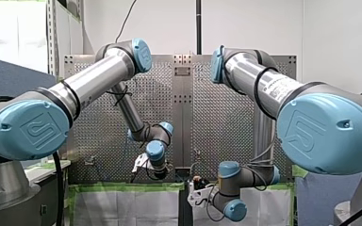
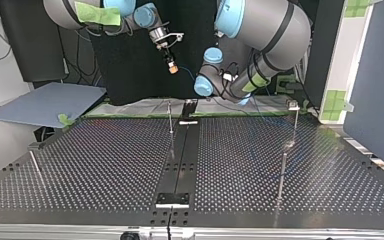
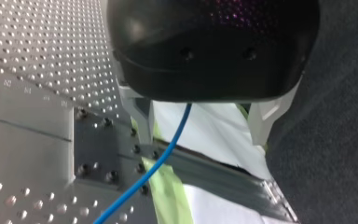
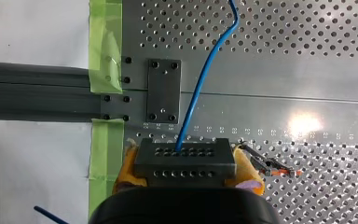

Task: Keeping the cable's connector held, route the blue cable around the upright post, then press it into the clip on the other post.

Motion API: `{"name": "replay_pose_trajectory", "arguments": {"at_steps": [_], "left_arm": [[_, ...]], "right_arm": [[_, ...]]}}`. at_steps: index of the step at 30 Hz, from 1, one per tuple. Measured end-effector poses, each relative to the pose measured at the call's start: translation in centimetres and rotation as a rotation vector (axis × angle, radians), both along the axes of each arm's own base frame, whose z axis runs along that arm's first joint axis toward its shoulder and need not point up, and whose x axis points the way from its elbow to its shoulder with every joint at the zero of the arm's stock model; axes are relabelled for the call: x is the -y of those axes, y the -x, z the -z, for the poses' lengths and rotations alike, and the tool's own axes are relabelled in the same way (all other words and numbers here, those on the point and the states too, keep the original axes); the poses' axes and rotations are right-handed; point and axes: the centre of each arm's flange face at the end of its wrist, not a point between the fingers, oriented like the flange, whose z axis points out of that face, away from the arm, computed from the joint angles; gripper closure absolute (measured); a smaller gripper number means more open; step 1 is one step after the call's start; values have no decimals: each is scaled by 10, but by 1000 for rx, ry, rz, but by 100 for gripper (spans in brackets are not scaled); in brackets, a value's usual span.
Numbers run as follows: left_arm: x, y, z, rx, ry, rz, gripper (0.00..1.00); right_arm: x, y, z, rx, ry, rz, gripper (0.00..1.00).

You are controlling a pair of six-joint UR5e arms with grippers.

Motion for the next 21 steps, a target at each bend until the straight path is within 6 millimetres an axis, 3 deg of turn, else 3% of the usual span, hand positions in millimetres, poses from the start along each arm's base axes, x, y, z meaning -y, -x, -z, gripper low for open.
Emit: {"name": "replay_pose_trajectory", "arguments": {"at_steps": [12,13,15,17,18,20,21], "left_arm": [[2,-5,-1,37,45,-27,0],[2,-6,-1,40,45,-29,11],[2,-7,-1,48,45,-33,15],[2,-8,-1,56,46,-34,37],[2,-8,-1,61,48,-36,37],[3,-9,-1,68,51,-38,57],[3,-10,-1,71,52,-39,57]], "right_arm": [[1,0,-2,3,3,3,100],[1,0,-2,2,2,3,100],[1,0,-2,2,2,4,100],[1,0,-2,2,2,4,100],[1,0,-2,2,1,4,100],[1,0,-2,1,0,6,100],[1,0,-2,1,0,6,100]]}}
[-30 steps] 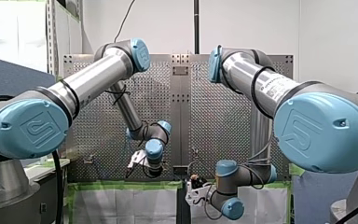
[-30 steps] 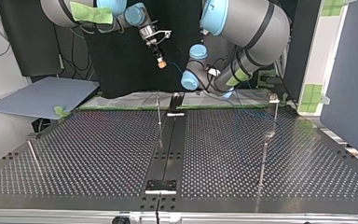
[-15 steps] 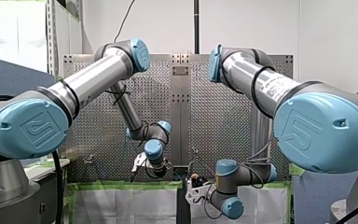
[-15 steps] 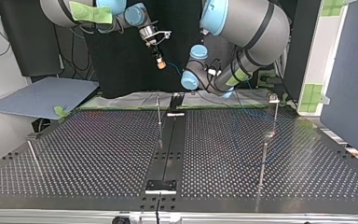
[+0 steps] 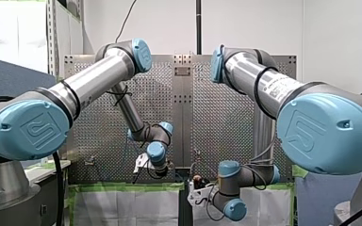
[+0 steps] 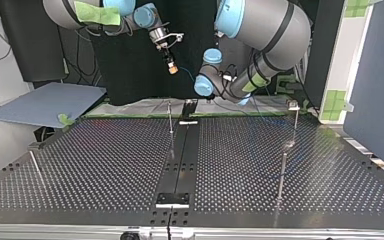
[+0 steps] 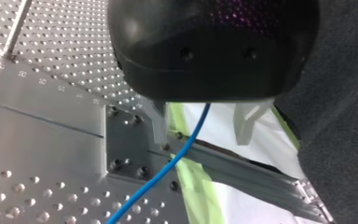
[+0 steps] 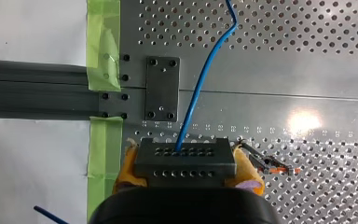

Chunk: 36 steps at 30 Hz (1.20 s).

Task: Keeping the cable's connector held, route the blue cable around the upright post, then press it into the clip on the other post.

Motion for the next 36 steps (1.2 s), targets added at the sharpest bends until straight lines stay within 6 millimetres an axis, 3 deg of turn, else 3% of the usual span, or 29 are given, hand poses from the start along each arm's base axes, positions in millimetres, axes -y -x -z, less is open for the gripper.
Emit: {"name": "replay_pose_trajectory", "arguments": {"at_steps": [2,3,5,7,17,28,36], "left_arm": [[0,0,0,3,1,-2,77],[0,0,0,4,1,-4,77],[0,0,0,5,1,-6,96],[0,0,0,5,3,-8,100],[1,1,0,1,28,-27,100],[4,6,-2,8,43,-77,100],[18,13,-9,45,59,-93,100]], "right_arm": [[0,0,0,0,-1,1,100],[0,0,0,-1,-1,2,100],[0,0,0,-1,-1,3,100],[0,0,0,-1,-1,5,100],[6,5,0,-2,-2,40,100],[28,28,1,-5,-21,135,100],[41,43,2,-10,-35,183,100]]}}
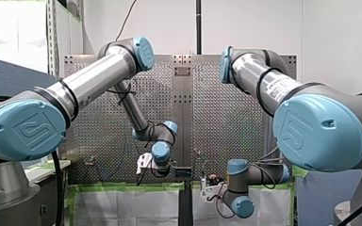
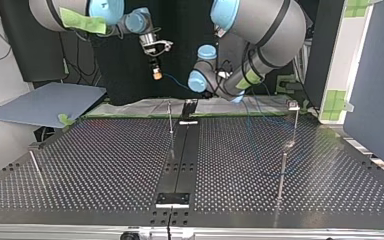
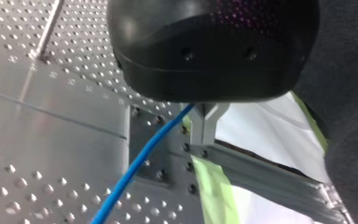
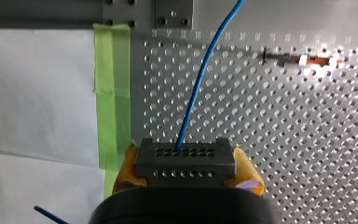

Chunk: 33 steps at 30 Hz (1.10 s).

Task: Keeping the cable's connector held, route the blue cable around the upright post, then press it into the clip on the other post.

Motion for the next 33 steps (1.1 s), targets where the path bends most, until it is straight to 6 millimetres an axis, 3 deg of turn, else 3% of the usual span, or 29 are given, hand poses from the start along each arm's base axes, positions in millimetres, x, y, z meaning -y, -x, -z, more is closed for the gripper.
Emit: {"name": "replay_pose_trajectory", "arguments": {"at_steps": [5,13,25,33], "left_arm": [[10,5,-6,16,21,-1,100],[15,18,-21,53,60,-11,100],[10,53,-6,56,55,-3,100],[14,67,-13,87,79,-5,100]], "right_arm": [[7,6,-2,-1,-2,15,100],[25,12,-22,5,7,37,100],[41,26,-33,-4,-14,73,100],[50,38,-33,10,-33,79,100]]}}
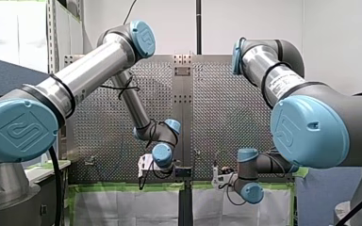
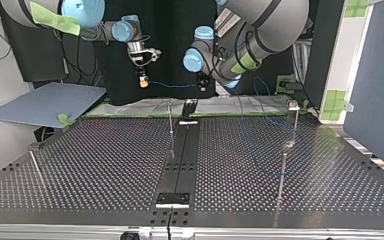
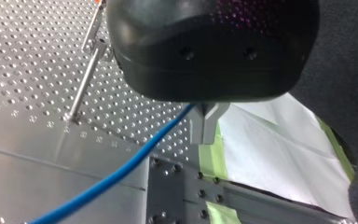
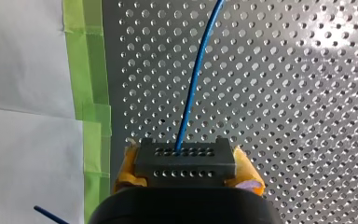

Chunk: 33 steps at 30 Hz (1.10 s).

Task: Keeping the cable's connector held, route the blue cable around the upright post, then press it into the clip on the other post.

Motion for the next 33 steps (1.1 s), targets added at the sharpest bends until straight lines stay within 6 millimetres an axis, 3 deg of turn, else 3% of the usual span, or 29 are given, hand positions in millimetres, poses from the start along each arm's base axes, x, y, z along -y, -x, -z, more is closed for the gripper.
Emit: {"name": "replay_pose_trajectory", "arguments": {"at_steps": [20,33], "left_arm": [[36,21,-4,70,50,68,100],[50,17,-6,117,94,142,100]], "right_arm": [[23,27,-3,21,-1,12,100],[50,43,-22,68,1,45,100]]}}
